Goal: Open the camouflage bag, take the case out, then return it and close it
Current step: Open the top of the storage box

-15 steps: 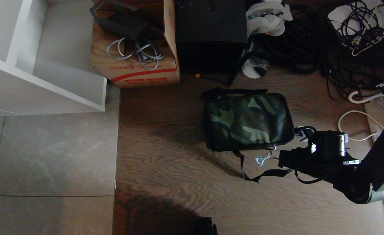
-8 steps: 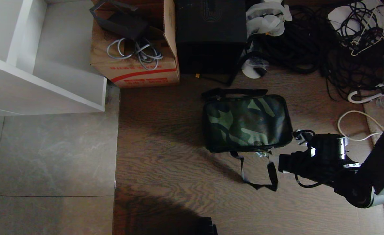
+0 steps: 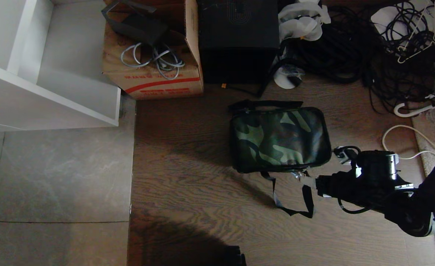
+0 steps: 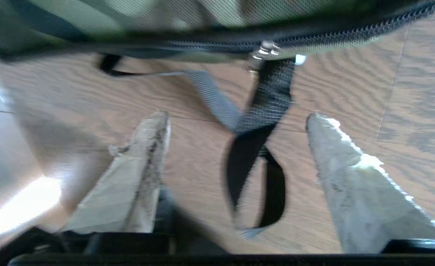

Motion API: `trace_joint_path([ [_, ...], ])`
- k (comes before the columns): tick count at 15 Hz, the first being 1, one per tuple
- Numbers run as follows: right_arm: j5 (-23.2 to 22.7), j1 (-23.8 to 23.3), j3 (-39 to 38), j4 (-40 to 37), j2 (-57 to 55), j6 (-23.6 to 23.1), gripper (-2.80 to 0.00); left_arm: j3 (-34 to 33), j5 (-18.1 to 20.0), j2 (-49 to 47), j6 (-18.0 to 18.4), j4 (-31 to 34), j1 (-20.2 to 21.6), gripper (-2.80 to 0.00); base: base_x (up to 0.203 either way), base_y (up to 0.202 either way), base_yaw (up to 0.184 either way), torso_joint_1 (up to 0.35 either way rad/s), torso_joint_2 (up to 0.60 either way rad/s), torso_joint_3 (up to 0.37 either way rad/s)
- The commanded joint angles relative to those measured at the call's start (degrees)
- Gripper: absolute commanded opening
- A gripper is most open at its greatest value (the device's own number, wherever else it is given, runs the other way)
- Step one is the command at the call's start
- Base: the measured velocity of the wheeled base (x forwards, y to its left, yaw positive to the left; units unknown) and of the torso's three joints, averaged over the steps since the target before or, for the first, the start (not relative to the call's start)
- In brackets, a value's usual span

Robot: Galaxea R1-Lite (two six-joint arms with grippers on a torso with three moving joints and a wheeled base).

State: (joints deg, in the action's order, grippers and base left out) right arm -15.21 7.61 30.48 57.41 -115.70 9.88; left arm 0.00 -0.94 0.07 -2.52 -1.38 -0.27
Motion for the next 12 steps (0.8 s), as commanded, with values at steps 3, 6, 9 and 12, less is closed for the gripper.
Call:
trace_joint_path([
  [3,-7.6,0.7,-0.8,-1.1,6.4,11.4,0.0,-0.4,-0.1,-0.1,0.0,0.0,0.0,-2.8,0.0,0.0,0.0,0.0,0.0,0.0],
  [6,-8.2,3.5,-0.6,-0.7,3.4,15.7,0.0,-0.5,0.0,-0.1,0.0,0.0,0.0,-2.8,0.0,0.0,0.0,0.0,0.0,0.0],
  [9,-8.0,4.4,0.0,2.0,-1.5,16.1,0.0,-0.4,0.0,-0.1,0.0,0.0,0.0,-2.8,0.0,0.0,0.0,0.0,0.0,0.0],
  [12,-3.4,4.4,1.3,10.1,-7.0,15.6,0.0,-0.5,0.0,-0.1,0.0,0.0,0.0,-2.8,0.0,0.0,0.0,0.0,0.0,0.0],
])
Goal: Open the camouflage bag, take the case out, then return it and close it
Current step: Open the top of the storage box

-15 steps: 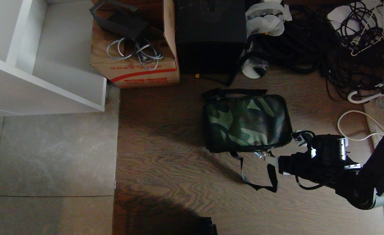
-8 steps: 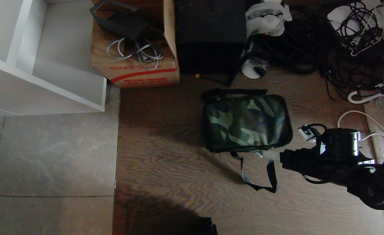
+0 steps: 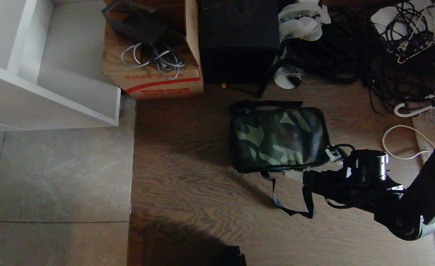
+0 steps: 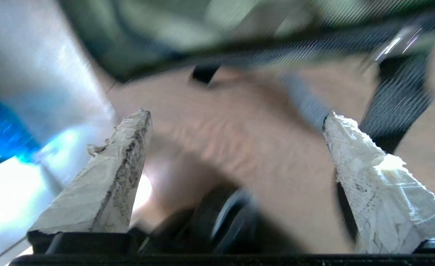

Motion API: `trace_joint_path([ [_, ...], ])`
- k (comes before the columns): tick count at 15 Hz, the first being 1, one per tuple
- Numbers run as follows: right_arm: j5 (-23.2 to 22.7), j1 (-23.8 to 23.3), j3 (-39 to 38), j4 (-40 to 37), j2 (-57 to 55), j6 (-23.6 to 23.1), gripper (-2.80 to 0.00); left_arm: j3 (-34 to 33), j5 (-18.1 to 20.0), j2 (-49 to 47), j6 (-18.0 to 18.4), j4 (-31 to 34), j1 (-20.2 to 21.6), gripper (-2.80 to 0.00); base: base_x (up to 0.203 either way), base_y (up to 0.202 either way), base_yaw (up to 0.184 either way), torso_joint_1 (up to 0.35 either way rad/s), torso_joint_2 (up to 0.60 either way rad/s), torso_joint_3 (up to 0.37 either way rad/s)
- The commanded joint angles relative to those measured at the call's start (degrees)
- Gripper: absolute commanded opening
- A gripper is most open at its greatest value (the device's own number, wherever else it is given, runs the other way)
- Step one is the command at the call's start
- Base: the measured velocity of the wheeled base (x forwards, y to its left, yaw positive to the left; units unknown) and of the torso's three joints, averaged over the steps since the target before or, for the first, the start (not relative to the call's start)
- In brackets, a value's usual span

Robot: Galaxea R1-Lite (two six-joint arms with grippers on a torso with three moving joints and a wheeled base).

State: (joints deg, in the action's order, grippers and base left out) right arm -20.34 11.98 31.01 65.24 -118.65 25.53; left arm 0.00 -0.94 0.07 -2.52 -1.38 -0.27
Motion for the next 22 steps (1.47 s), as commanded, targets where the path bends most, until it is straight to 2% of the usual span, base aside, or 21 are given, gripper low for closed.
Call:
trace_joint_path([
  [1,2.3,0.0,1.7,2.4,-4.0,-0.2,0.0,-0.4,0.0,-0.1,0.0,0.0,0.0,-2.8,0.0,0.0,0.0,0.0,0.0,0.0],
  [3,2.3,-0.4,1.7,2.6,-3.3,-1.8,0.0,-0.4,0.0,-0.1,0.0,0.0,0.0,-2.8,0.0,0.0,0.0,0.0,0.0,0.0],
  [5,2.8,-0.7,1.3,2.4,-4.1,-6.5,0.0,-0.5,-0.1,-0.1,0.0,0.0,0.0,-2.8,0.0,0.0,0.0,0.0,0.0,0.0],
  [9,2.7,-2.7,1.6,2.4,-4.2,-9.0,0.0,-0.4,0.0,-0.1,0.0,0.0,0.0,-2.8,0.0,0.0,0.0,0.0,0.0,0.0],
  [15,3.3,-2.5,2.1,4.3,-6.2,-6.2,0.0,-0.4,0.0,-0.1,0.0,0.0,0.0,-2.8,0.0,0.0,0.0,0.0,0.0,0.0],
  [18,3.3,-2.3,2.1,9.0,-7.5,-6.0,0.0,-0.5,0.0,-0.1,0.0,0.0,0.0,-2.8,0.0,0.0,0.0,0.0,0.0,0.0],
  [22,3.4,-2.1,2.0,11.7,-9.4,-6.1,0.0,-0.4,0.0,-0.1,0.0,0.0,0.0,-2.8,0.0,0.0,0.0,0.0,0.0,0.0],
])
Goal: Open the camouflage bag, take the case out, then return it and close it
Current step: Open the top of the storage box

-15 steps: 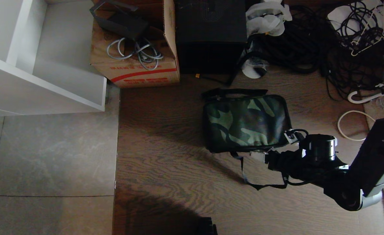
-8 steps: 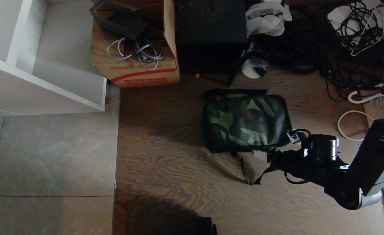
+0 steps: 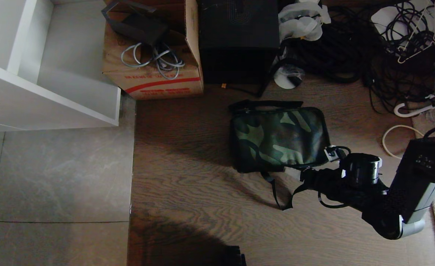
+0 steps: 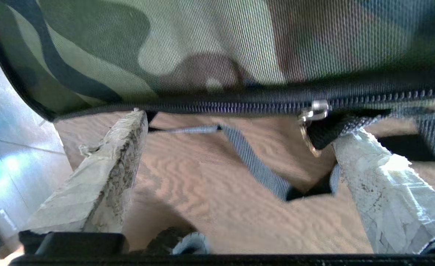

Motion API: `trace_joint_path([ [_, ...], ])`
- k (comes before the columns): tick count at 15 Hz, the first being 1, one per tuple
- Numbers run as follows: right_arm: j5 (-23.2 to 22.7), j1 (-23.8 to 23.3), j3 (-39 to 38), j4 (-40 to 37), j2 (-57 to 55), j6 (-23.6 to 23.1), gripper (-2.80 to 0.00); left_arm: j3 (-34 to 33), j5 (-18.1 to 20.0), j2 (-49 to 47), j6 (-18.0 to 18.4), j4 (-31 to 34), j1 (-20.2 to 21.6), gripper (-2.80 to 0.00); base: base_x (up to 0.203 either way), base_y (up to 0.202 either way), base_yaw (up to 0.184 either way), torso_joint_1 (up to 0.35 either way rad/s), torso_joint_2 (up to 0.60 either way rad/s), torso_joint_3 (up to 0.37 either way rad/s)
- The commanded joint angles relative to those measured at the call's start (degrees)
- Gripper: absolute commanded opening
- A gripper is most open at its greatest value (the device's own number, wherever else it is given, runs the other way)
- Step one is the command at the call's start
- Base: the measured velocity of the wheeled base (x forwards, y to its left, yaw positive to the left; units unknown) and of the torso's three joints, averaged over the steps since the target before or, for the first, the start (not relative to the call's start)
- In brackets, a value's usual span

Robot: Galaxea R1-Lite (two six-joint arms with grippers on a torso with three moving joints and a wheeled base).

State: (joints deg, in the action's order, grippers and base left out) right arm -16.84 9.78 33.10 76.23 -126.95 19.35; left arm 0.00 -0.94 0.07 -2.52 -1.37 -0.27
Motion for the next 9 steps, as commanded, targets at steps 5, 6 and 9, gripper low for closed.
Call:
trace_joint_path([
  [5,-0.2,0.4,-0.7,0.3,-1.2,-0.5,0.0,-0.4,0.0,-0.1,0.0,0.0,0.0,-2.8,0.0,0.0,0.0,0.0,0.0,0.0],
  [6,-0.2,0.4,-0.7,0.4,-1.2,-0.5,0.0,-0.4,0.0,-0.1,0.0,0.0,0.0,-2.8,0.0,0.0,0.0,0.0,0.0,0.0],
  [9,-0.1,0.4,-0.6,0.9,-1.3,-0.5,0.0,-0.5,0.0,-0.1,0.0,0.0,0.0,-2.8,0.0,0.0,0.0,0.0,0.0,0.0],
])
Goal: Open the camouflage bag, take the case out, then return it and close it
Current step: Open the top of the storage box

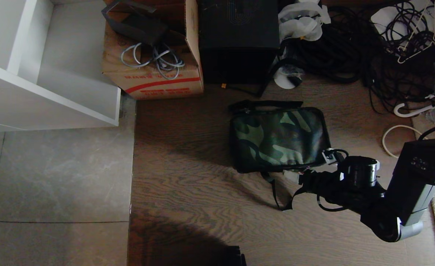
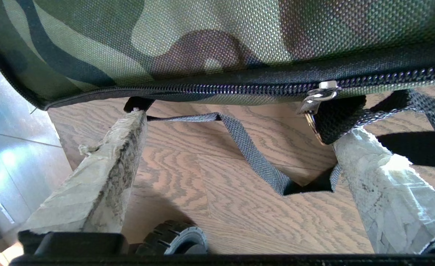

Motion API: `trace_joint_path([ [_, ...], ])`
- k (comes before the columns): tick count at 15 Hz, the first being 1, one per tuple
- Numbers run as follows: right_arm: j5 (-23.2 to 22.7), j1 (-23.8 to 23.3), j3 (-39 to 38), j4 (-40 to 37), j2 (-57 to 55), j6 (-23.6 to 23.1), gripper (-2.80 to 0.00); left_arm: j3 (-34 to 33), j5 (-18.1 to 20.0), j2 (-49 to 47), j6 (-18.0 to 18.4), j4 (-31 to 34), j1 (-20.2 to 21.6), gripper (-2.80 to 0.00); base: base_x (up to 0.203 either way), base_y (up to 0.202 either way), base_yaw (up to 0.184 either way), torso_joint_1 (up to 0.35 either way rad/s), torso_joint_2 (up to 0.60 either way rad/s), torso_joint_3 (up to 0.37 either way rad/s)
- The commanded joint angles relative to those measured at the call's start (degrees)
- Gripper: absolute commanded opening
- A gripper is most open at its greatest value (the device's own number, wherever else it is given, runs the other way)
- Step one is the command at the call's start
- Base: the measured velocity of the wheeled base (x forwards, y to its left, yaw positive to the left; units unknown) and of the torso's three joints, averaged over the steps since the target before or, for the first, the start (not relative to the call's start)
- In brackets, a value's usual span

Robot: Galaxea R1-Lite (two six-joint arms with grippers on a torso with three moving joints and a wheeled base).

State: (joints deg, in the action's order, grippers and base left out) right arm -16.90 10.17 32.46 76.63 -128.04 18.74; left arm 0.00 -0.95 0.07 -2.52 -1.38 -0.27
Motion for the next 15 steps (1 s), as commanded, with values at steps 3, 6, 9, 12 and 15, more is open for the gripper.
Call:
trace_joint_path([
  [3,0.2,-0.1,-0.4,-0.4,-0.4,1.1,-2.8,-0.4,0.0,-0.1,0.0,0.0,0.0,-2.8,0.0,0.0,0.0,0.0,0.0,0.0],
  [6,0.7,0.0,-0.3,-0.3,-1.0,0.4,-2.8,-0.5,0.0,-0.1,0.0,0.0,0.0,-2.8,0.0,0.0,0.0,0.0,0.0,0.0],
  [9,1.0,0.0,-0.2,0.2,-1.3,-1.3,-2.8,-0.5,0.0,-0.1,0.0,0.0,-0.1,-2.8,0.0,0.0,0.0,0.0,0.0,0.0],
  [12,1.3,0.1,0.5,0.5,-0.7,-2.6,-2.8,-0.4,0.0,-0.1,0.0,0.0,0.0,-2.8,0.0,0.0,0.0,0.0,0.0,0.0],
  [15,0.9,0.1,-0.3,0.0,1.0,-2.6,-2.8,-0.5,0.0,-0.1,0.0,0.0,0.0,-2.8,0.0,0.0,0.0,0.0,0.0,0.0],
])
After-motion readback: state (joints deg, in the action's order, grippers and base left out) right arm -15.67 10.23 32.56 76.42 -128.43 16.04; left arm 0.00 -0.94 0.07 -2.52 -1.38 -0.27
